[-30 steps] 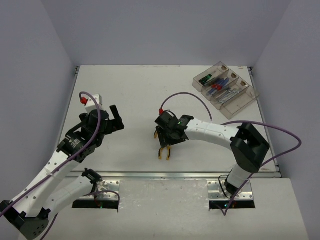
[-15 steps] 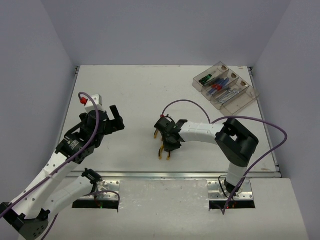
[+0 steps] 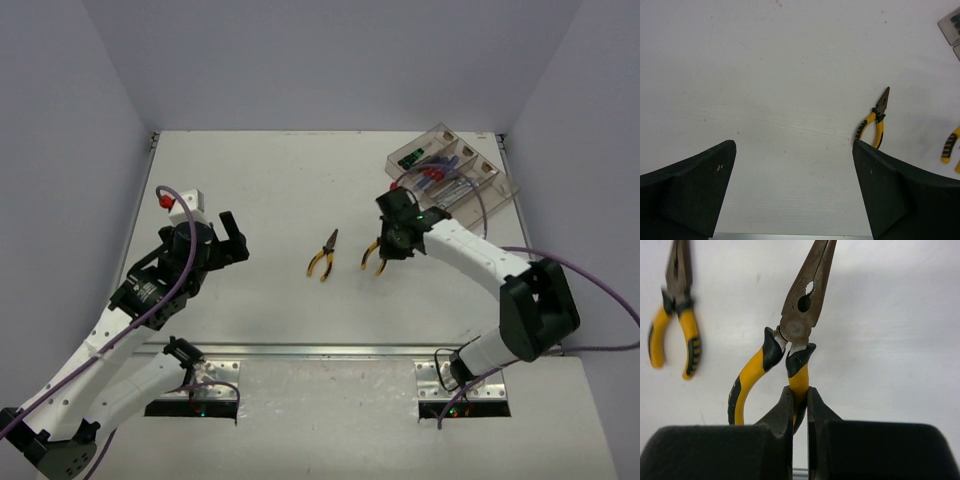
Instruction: Sort the tools into containers
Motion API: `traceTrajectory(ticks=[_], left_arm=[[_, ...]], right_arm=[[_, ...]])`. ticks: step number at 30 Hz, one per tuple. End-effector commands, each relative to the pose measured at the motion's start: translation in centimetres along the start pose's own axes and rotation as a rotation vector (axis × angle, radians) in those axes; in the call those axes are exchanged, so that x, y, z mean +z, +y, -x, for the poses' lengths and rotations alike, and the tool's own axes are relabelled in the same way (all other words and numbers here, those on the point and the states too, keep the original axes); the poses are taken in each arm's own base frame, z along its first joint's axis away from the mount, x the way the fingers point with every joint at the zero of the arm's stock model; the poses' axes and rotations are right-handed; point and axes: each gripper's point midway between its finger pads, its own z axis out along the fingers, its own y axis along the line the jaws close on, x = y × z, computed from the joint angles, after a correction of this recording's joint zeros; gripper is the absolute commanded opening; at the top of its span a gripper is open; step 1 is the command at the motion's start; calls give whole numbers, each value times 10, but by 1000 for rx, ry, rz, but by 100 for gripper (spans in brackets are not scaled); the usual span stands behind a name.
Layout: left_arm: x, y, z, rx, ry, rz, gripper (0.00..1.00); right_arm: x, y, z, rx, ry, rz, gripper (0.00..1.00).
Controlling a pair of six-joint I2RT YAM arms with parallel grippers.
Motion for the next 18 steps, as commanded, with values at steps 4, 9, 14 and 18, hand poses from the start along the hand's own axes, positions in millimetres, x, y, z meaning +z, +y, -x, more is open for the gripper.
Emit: traceTrajectory(ticks=[4,9,14,18], left_arm=[[-4,-8,10,-15,-42,-52,100],[-5,-12,9,-9,-39,-73,100],[-8,-14,10,-8,-45,-88,100],[-9,-15,10,-9,-48,-92,100]], right_arm=[[-53,-110,130,175,-249,-165,0],[-47,-211,184,353,-274,-389,0],[-35,-278,191,437,-235,-511,0],[-21,-299,184,447,-190,-556,0]])
